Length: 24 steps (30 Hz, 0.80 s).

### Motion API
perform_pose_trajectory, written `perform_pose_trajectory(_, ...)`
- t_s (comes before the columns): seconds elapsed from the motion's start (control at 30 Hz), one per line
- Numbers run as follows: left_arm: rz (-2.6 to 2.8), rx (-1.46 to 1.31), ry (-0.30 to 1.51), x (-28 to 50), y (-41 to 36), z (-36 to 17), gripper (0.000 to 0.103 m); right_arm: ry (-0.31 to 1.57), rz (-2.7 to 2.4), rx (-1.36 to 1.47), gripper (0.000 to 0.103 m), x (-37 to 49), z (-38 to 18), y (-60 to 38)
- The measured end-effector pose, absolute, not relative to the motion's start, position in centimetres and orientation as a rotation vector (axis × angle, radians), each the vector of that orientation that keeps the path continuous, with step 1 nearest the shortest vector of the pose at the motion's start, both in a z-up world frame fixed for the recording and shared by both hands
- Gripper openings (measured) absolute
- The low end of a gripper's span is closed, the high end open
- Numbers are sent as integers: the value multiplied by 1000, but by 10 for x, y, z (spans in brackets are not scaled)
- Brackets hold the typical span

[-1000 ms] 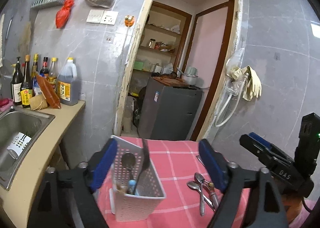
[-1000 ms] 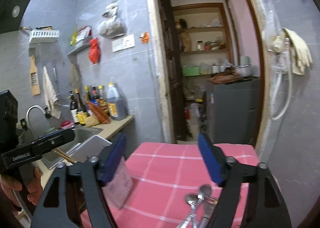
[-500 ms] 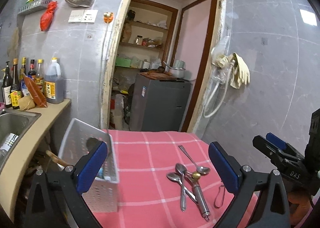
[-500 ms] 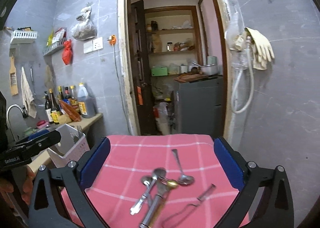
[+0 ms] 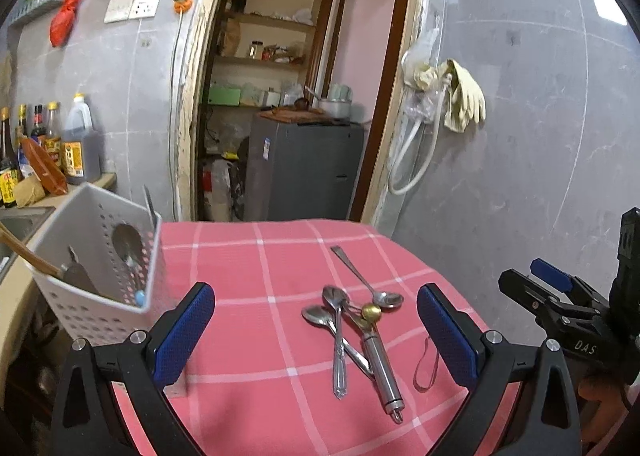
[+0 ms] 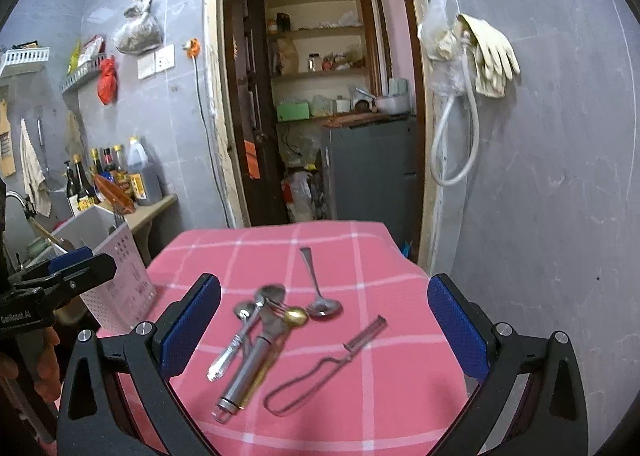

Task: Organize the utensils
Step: 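Move both tools back over the utensils on the table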

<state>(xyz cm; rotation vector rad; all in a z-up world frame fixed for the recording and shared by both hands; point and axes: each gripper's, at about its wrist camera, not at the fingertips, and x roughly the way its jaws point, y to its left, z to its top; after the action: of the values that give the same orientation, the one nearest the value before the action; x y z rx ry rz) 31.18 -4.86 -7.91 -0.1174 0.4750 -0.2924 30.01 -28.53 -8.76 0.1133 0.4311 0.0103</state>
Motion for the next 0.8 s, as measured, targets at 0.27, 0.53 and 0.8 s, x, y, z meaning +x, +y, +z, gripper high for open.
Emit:
perform_pose_trajectory(0.27, -284, -127, 538, 331, -65, -108, 102, 493, 13, 128, 102, 316, -120, -300)
perform_pose_trajectory(0.53, -284, -146, 621, 354, -77, -134, 102, 599, 57, 151, 102, 343, -153, -309)
perform_pose_trajectory(0.8, -338, -144, 712, 380, -90, -151, 93, 696, 98, 197, 89, 366, -175, -314)
